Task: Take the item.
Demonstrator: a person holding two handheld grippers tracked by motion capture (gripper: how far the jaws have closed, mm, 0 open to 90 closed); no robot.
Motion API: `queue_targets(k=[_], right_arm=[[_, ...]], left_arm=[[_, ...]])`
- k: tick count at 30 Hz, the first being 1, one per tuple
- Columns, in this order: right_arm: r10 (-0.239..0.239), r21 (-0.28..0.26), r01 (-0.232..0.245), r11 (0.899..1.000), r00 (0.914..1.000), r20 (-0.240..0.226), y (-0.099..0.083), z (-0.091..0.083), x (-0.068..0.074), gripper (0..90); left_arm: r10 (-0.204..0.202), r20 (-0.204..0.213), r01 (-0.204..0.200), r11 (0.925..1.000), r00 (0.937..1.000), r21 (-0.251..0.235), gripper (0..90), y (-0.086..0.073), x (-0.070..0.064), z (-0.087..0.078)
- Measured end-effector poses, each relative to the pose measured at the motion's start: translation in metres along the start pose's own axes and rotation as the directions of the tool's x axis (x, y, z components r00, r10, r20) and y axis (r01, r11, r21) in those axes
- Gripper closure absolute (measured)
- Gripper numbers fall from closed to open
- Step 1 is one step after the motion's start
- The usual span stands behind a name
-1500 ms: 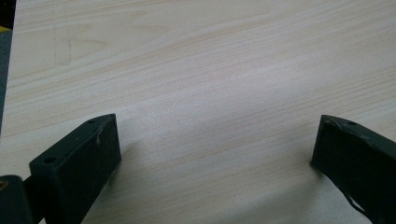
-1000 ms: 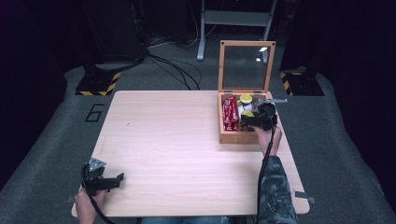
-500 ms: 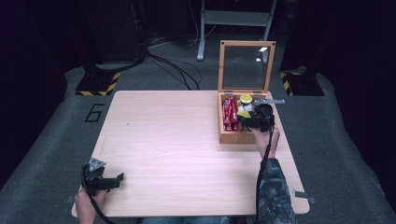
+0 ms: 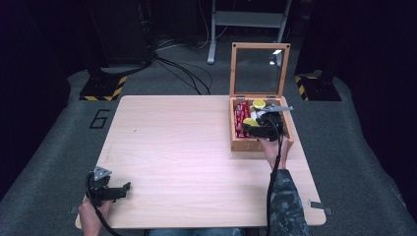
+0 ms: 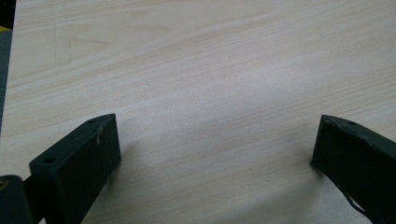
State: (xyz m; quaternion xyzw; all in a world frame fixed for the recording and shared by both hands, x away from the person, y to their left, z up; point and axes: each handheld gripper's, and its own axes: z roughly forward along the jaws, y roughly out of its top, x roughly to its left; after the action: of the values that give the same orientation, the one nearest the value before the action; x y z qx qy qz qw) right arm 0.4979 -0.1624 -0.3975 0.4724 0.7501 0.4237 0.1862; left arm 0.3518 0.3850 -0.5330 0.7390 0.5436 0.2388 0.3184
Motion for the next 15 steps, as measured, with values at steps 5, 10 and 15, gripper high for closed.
queue_targets(k=[5, 10, 15], right_arm=[[-0.017, -0.004, 0.017, 1.0, 0.9998, -0.014, -0.001, 0.003, 0.008, 36.8], [-0.041, -0.005, 0.041, 0.999, 0.9988, -0.028, 0.0, 0.006, 0.018, 36.8], [-0.062, -0.007, 0.062, 0.998, 0.9972, -0.042, -0.002, 0.009, 0.028, 36.8]], left_arm=[[-0.001, 0.001, 0.001, 1.0, 1.0, 0.0, 0.8, 0.0, 0.0, 0.0], [-0.002, 0.004, 0.002, 0.9999, 1.0, 0.012, 0.8, 0.0, 0.0, -0.001], [-0.004, -0.003, 0.004, 1.0, 1.0, 0.0, 0.8, 0.0, 0.0, 0.0]])
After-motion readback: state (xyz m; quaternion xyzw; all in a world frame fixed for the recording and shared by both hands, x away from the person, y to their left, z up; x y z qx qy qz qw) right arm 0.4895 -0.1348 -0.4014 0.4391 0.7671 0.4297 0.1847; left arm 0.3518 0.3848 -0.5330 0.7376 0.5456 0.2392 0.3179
